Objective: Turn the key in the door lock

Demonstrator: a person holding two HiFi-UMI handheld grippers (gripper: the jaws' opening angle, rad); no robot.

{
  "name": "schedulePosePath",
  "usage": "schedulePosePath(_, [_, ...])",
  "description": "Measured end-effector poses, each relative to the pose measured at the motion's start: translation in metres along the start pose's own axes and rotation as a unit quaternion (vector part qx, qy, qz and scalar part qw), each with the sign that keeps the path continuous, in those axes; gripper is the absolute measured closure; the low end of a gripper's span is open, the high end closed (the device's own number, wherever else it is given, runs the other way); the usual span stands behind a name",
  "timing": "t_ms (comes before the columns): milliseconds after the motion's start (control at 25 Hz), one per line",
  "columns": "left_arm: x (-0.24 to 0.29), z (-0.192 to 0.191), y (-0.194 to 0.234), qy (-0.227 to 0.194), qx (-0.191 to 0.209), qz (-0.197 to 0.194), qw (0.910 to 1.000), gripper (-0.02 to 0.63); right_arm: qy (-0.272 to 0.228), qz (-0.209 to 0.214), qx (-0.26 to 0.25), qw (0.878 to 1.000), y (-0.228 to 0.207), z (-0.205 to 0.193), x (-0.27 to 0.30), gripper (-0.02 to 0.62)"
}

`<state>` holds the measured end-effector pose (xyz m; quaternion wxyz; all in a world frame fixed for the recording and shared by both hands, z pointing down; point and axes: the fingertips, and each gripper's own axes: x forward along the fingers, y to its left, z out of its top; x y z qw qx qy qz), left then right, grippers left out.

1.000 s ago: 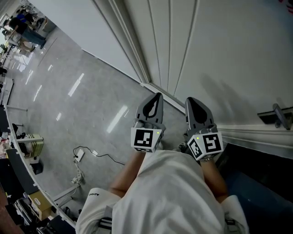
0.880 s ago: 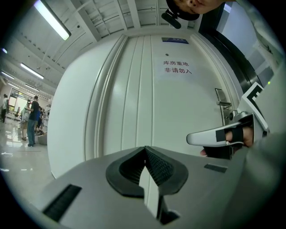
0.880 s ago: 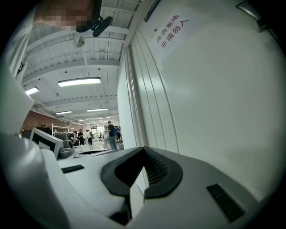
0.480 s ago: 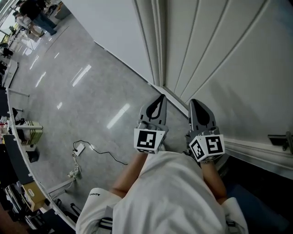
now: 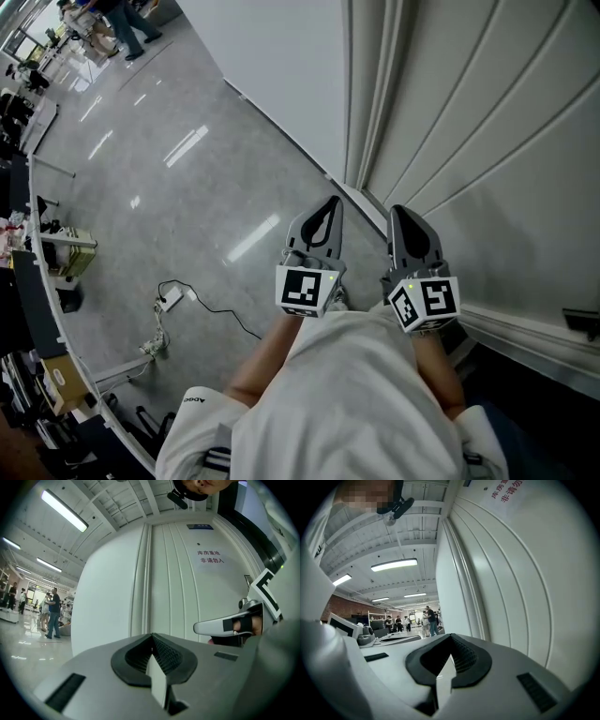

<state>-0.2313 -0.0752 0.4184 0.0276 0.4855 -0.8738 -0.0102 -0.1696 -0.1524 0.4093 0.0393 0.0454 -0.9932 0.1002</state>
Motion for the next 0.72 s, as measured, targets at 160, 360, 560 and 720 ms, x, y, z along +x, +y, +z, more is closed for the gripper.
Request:
schedulePosePath(160, [-0.01,0.003,0.023,-0.003,-0.003,0.033,0.9995,0.597,0.003,0.032,-0.007,0.999,0.017,0.002,0.015,0.594])
schedulePosePath(360, [-0.02,-0.002,0.04,-0.001,-0.01,0.071,0.9974,0.597,0.01,0.065,-0.013,0.998,0.028,0.0,0.029,0.594])
schedulePosePath(560, [-0.021,0.0,0.041,0.004,-0.011,0.088,0.9961,0.597,0.018,0.087,-0.017,0.996,0.032,0.003,0.035,0.594])
schedulePosePath(720, [-0.014,0.005,0.039,0.0,-0.011,0.098,0.9951,0.597,0.014,0.096,-0.016,0.995,0.027,0.009,0.037,0.594])
